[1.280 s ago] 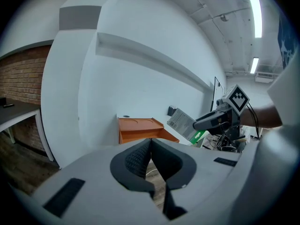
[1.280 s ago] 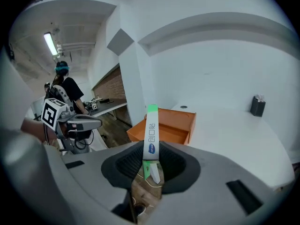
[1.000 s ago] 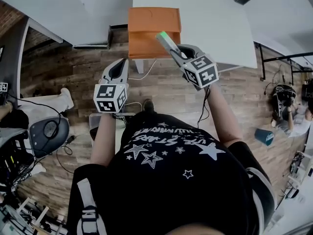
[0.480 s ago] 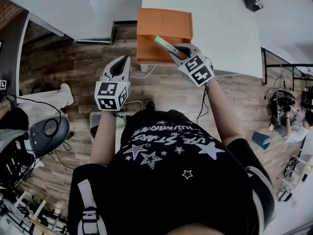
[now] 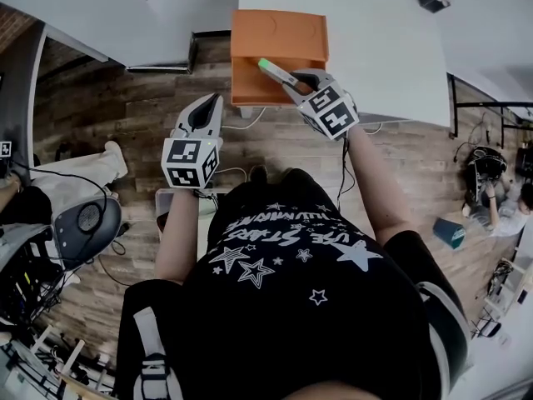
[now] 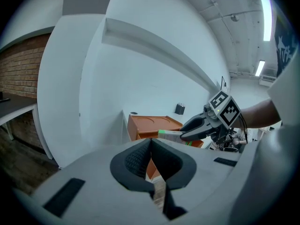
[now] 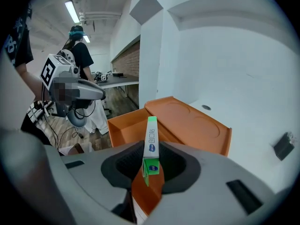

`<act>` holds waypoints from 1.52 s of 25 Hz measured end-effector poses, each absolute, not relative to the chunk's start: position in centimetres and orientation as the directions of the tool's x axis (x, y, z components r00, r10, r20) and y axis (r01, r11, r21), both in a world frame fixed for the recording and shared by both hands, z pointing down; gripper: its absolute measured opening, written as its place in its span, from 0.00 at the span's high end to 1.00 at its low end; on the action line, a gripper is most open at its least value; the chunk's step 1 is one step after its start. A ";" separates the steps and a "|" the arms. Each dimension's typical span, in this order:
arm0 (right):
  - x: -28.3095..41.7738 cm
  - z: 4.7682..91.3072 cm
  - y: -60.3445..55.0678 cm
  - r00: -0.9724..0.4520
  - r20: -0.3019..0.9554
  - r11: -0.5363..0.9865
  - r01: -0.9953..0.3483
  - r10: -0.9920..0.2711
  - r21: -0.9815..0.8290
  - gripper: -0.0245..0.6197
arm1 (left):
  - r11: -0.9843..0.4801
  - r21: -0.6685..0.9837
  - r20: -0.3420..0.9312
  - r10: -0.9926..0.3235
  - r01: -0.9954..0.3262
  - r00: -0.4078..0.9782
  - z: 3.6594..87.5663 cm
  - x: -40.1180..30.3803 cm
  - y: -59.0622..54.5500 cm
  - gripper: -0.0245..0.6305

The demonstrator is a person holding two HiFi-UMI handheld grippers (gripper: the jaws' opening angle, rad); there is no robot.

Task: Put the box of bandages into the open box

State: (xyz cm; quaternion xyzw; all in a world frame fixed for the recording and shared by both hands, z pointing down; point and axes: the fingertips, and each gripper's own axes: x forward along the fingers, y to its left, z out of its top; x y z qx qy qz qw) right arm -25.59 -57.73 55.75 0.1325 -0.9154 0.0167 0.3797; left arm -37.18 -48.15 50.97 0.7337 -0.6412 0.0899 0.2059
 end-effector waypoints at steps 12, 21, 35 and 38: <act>-23.2 54.9 -57.9 -0.728 0.637 0.953 -0.301 -0.253 0.034 0.78 | -0.090 0.180 0.415 -0.896 -0.979 0.159 51.2 -34.7 -48.2 0.93; -17.4 51.6 -55.5 -0.758 0.521 0.886 -0.463 -0.391 -0.009 0.78 | -0.114 0.168 0.401 -0.899 -0.979 0.174 49.7 -30.3 -45.0 0.93; -7.4 47.9 -45.6 -0.781 0.469 0.874 -0.485 -0.413 -0.039 0.80 | -0.147 0.144 0.371 -0.909 -0.979 0.191 46.4 -20.2 -35.3 0.93; -6.4 47.3 -43.6 -0.783 0.462 0.872 -0.488 -0.418 -0.038 0.83 | -0.156 0.136 0.363 -0.911 -0.978 0.196 45.8 -19.2 -33.4 0.93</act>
